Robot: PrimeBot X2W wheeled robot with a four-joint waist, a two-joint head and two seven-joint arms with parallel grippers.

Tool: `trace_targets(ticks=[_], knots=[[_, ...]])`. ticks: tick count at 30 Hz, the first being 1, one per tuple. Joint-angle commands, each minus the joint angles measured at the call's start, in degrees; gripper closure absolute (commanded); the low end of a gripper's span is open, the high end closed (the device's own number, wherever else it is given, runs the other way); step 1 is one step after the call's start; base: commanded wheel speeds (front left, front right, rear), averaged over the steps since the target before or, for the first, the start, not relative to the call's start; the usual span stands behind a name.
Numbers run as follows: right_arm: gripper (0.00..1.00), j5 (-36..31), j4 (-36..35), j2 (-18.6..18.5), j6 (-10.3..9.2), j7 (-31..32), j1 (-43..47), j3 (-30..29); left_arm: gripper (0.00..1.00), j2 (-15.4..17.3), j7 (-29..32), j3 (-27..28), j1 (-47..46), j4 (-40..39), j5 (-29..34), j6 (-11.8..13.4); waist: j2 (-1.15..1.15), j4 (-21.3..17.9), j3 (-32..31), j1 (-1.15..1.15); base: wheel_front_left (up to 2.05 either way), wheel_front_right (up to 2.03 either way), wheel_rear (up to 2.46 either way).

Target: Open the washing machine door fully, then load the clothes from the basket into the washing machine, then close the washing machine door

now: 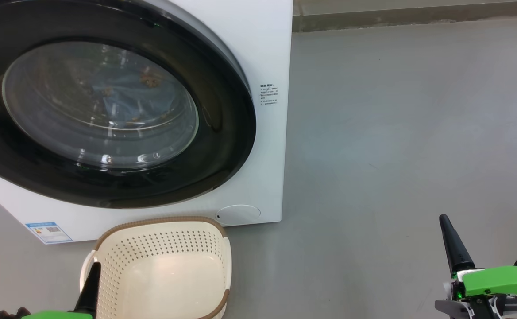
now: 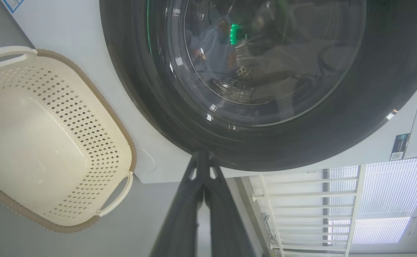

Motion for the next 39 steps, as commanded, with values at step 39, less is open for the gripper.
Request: trace_targets(ticks=[39], knots=[[1.0,15.37,-4.94,0.63,-0.08,4.54,-0.16,-2.44,1.0,0.21,4.79,2.35,-4.92,-1.36,-15.53,0.04,0.0,1.54,-1.25,-0.01,0.0,0.0,0.0]])
